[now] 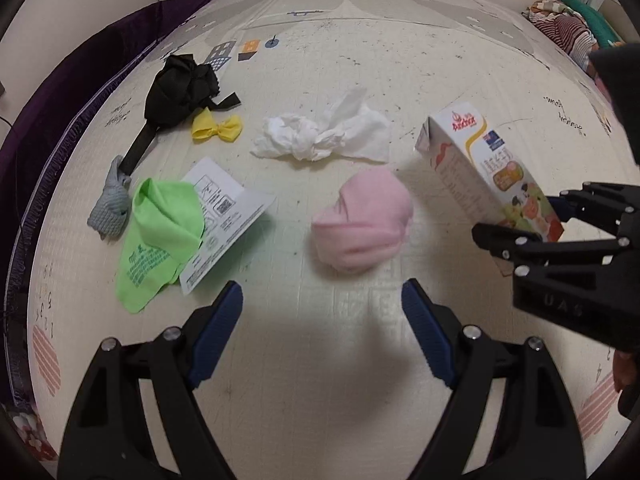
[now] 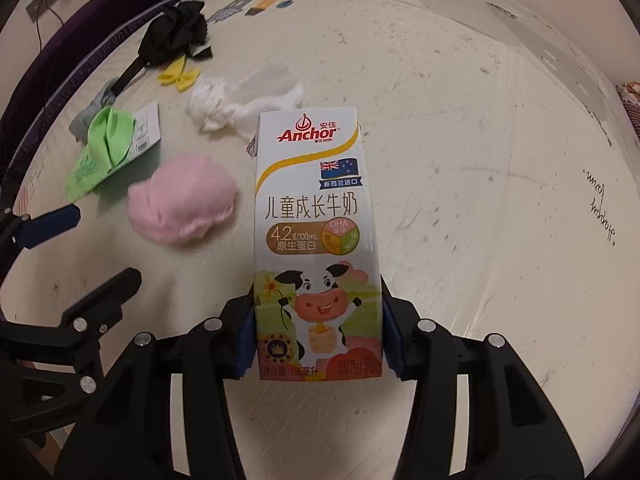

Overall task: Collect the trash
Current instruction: 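Grasp the Anchor milk carton with the right tool while the left grasps the pink cloth, then carry the milk carton and pink cloth toward the grey bin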

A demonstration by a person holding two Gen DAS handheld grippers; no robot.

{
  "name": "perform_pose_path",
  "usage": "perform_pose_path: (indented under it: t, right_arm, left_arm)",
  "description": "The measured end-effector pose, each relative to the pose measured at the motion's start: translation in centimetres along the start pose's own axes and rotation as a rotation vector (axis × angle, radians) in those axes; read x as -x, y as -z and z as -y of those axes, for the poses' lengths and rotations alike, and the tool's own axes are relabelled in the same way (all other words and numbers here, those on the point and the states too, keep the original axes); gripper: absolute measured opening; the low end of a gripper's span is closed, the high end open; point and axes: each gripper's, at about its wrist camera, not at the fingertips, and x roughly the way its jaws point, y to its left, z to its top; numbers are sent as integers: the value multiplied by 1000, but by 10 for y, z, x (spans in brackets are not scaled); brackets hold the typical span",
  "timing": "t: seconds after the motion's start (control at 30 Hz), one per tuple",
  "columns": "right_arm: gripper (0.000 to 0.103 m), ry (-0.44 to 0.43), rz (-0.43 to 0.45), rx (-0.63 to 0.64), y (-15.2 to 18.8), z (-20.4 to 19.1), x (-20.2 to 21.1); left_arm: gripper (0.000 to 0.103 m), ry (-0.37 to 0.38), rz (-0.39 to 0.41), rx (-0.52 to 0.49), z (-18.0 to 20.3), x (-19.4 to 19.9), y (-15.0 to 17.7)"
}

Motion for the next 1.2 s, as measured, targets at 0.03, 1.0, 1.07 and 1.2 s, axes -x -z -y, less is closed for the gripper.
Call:
perform_pose_path:
  t: [0.03, 1.0, 1.07, 1.2]
  right_arm:
    - [48, 0, 9, -2, -6, 4, 2]
    - [49, -25, 7, 6, -10, 21, 34]
    - [49, -28, 8, 13, -8, 14, 46]
    - [49, -28, 17, 2, 0, 3, 78]
  left_arm:
    - [82, -2, 9, -9, 2, -3, -5]
    - [52, 112, -33, -1, 16, 7, -14]
    - [52, 101, -29, -2, 11, 27, -10]
    - [52, 94, -21, -15, 2, 69, -4]
